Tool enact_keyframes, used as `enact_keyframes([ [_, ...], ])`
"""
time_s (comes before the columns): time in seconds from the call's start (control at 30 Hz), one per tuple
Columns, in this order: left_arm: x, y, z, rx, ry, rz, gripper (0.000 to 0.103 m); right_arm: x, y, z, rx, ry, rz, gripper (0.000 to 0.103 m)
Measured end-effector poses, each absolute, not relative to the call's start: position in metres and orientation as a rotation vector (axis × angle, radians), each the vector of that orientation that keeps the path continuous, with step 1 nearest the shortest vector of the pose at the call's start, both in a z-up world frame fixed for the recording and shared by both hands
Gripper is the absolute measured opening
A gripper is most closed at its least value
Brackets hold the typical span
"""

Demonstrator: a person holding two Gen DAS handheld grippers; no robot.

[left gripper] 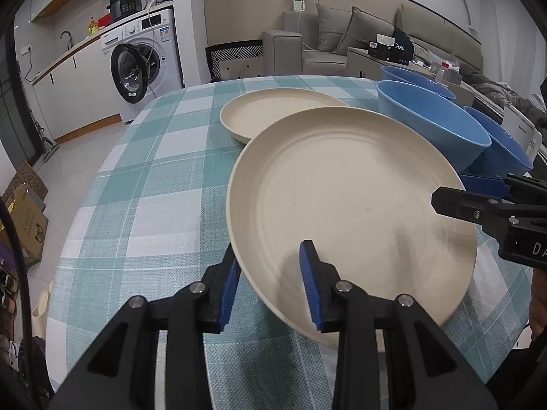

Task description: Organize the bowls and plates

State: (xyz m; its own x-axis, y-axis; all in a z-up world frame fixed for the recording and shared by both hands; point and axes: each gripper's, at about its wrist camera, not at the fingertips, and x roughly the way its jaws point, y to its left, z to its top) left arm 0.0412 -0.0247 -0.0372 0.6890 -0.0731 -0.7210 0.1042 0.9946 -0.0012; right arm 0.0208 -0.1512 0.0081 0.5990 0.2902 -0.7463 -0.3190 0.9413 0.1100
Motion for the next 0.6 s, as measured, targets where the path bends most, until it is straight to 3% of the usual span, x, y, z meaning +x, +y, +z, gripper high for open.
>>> enact_keyframes([
  [0.6,0.038,-0.047,-0.046,0.153,0.797,-0.087,0.036,0.016,-0.140,0.004,-0.117,0.868,0.387,0.056],
])
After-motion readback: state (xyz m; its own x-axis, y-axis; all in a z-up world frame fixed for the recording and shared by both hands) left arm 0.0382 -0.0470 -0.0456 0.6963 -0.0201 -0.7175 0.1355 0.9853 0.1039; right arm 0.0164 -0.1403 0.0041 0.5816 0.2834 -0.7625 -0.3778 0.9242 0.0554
